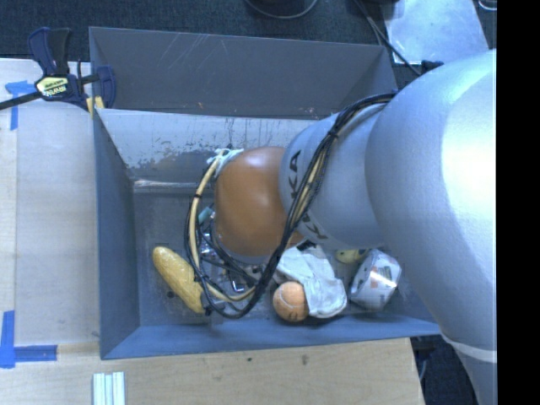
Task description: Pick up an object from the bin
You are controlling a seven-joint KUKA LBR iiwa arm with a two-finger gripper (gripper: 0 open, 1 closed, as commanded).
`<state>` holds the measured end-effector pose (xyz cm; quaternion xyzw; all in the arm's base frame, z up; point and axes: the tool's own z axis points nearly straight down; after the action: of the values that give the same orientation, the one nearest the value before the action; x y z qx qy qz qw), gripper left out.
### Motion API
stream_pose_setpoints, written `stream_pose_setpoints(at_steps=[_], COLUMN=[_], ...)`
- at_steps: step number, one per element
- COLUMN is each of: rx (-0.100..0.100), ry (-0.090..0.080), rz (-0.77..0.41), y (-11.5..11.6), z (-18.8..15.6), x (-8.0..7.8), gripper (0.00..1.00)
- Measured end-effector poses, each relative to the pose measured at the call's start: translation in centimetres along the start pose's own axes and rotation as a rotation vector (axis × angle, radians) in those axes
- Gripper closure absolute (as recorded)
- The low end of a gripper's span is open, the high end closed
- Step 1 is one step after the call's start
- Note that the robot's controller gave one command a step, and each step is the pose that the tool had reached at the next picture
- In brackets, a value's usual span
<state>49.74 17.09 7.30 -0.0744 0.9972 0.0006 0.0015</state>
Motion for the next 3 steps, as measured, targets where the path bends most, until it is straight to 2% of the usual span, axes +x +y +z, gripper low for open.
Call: stream_pose_setpoints(at_steps=[1,2,3], rx=[0.001,0.001,0.002], ry=[-0.001,-0.001,0.006], rz=[0.119,0.119,0.129], y=[-1.1,-1.1,-1.8], z=[0.2,0.2,-4.1], x=[0.8,0.8,1.0], gripper=[1.0,1.0,1.0])
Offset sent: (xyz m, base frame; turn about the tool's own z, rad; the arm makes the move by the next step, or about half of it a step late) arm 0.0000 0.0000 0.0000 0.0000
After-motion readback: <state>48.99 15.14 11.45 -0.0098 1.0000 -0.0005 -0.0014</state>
